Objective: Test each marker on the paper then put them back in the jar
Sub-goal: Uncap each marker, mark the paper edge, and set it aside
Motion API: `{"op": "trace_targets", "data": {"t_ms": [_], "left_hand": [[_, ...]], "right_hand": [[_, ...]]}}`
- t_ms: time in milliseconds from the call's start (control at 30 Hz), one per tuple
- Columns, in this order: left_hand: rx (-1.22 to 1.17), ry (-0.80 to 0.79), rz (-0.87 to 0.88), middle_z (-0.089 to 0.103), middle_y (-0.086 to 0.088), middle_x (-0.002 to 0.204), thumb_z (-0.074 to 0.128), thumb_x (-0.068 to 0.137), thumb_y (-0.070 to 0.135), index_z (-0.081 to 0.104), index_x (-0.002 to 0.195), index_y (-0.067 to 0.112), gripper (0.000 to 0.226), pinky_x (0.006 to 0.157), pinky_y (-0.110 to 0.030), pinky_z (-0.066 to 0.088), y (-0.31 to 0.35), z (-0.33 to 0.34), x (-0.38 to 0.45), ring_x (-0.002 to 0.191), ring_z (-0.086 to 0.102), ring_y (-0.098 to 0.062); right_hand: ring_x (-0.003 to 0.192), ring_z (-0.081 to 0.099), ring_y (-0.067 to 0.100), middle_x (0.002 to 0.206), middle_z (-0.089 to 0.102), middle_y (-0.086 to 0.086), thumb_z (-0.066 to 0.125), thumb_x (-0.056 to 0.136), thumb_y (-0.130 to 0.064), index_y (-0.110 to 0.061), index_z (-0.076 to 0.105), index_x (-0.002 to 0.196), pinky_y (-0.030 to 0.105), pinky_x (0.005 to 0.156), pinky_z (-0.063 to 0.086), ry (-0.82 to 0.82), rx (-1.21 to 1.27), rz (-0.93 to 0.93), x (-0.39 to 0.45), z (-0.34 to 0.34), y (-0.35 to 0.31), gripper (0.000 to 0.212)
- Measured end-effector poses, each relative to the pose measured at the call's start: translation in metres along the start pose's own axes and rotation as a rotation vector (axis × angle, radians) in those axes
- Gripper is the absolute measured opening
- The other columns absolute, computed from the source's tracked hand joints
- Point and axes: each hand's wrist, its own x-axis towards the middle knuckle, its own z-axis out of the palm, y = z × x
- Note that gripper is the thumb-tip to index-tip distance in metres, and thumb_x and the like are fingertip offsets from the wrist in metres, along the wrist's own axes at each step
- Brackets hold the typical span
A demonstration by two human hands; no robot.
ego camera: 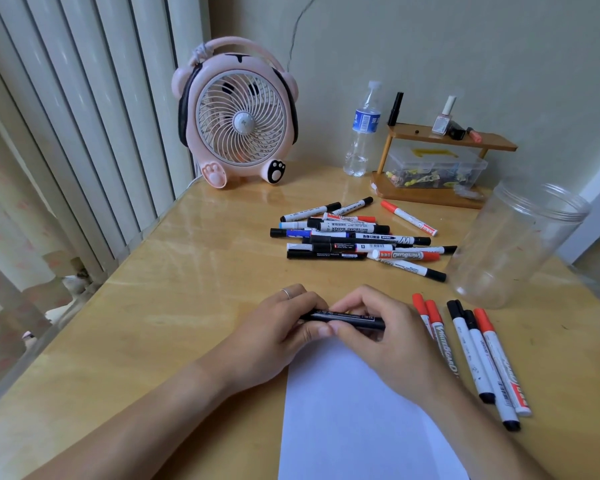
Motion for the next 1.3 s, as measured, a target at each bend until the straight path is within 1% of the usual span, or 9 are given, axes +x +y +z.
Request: {"op": "trace_targets", "data": {"t_ms": [300, 467, 600, 767, 933, 1000, 1067, 1167, 1300], "left_hand": [[0.053, 0.017, 0.009, 0.054, 0.011, 0.098, 0.044, 0.104, 0.051, 0.063, 0.11, 0.02, 0.037, 0.08, -0.02, 0.043, 0.0, 0.001, 0.0, 0.094, 0.054, -0.008], [0.074, 0.004, -0.001, 0.055, 0.012, 0.097, 0.038, 0.104, 0.056, 0.063, 0.11, 0.021, 0.043, 0.081, -0.023, 0.044, 0.004, 0.0, -0.002, 0.096, 0.053, -0.007], [0.066, 0.02, 0.001, 0.054, 0.013, 0.093, 0.042, 0.103, 0.054, 0.064, 0.107, 0.022, 0.039, 0.075, -0.017, 0.039, 0.009, -0.004, -0.002, 0.091, 0.053, -0.008], [0.148, -0.047, 0.079, 0.053, 0.009, 0.101, 0.049, 0.104, 0.027, 0.063, 0.111, 0.021, 0.016, 0.084, -0.022, 0.043, 0.011, -0.005, 0.001, 0.097, 0.052, -0.008], [0.151, 0.002, 0.066, 0.042, 0.007, 0.123, 0.061, 0.099, 0.016, 0.045, 0.137, 0.02, 0.041, 0.087, -0.012, 0.041, 0.015, -0.006, 0.001, 0.109, 0.048, -0.005], [0.264, 0.085, 0.068, 0.038, 0.006, 0.13, 0.066, 0.096, 0.025, 0.04, 0.14, 0.021, 0.052, 0.097, -0.025, 0.045, 0.012, -0.008, 0.001, 0.118, 0.047, -0.011], [0.335, 0.1, 0.07, 0.041, 0.006, 0.126, 0.065, 0.094, 0.035, 0.045, 0.132, 0.025, 0.044, 0.097, -0.042, 0.046, 0.01, -0.011, 0.0, 0.116, 0.048, -0.018], [0.248, -0.073, 0.169, 0.052, 0.016, 0.118, 0.066, 0.097, 0.042, 0.06, 0.119, 0.035, 0.024, 0.095, -0.046, 0.044, 0.011, -0.012, -0.008, 0.112, 0.048, -0.015], [0.164, -0.324, 0.206, 0.047, 0.024, 0.137, 0.068, 0.091, 0.059, 0.064, 0.126, 0.045, 0.038, 0.108, -0.047, 0.034, 0.028, 0.0, -0.014, 0.134, 0.039, -0.011]], "right_hand": [[0.058, 0.052, 0.009, 0.068, 0.067, -0.002, 0.076, 0.094, -0.023, -0.025, 0.071, 0.088, 0.021, 0.055, 0.035, 0.057, 0.072, 0.024, -0.002, 0.007, -0.002, 0.007], [0.054, 0.048, 0.01, 0.06, 0.06, -0.009, 0.074, 0.095, -0.021, -0.022, 0.071, 0.087, 0.028, 0.053, 0.035, 0.047, 0.124, 0.034, -0.004, 0.008, -0.004, 0.009], [0.053, 0.061, 0.018, 0.063, 0.065, -0.002, 0.074, 0.095, -0.022, -0.024, 0.07, 0.087, 0.036, 0.054, 0.047, 0.015, 0.13, 0.057, -0.002, 0.001, -0.011, 0.009], [0.073, 0.059, 0.012, 0.079, 0.063, -0.009, 0.083, 0.082, -0.027, -0.031, 0.073, 0.076, 0.014, 0.061, 0.039, 0.011, -0.233, 0.02, 0.003, -0.011, -0.013, 0.013], [0.061, 0.052, 0.012, 0.077, 0.06, -0.01, 0.076, 0.085, -0.021, -0.029, 0.057, 0.094, 0.028, 0.056, 0.049, -0.066, -0.229, 0.047, 0.0, -0.005, -0.012, 0.023], [0.062, 0.052, 0.013, 0.076, 0.057, -0.006, 0.071, 0.087, -0.019, -0.03, 0.05, 0.099, 0.034, 0.057, 0.051, -0.046, -0.284, 0.067, 0.001, -0.008, -0.013, 0.026], [0.065, 0.052, 0.014, 0.075, 0.053, -0.004, 0.067, 0.089, -0.017, -0.028, 0.047, 0.101, 0.039, 0.059, 0.051, -0.001, -0.391, 0.093, 0.001, -0.013, -0.009, 0.026], [0.072, 0.051, 0.018, 0.075, 0.049, -0.005, 0.065, 0.088, -0.016, -0.029, 0.048, 0.102, 0.037, 0.064, 0.046, 0.046, -0.488, 0.154, -0.001, -0.028, -0.002, 0.025], [0.074, 0.05, 0.01, 0.075, 0.047, -0.009, 0.067, 0.088, -0.019, -0.033, 0.061, 0.084, 0.031, 0.063, 0.046, 0.03, -0.566, 0.184, -0.003, -0.048, 0.006, 0.015]]}}
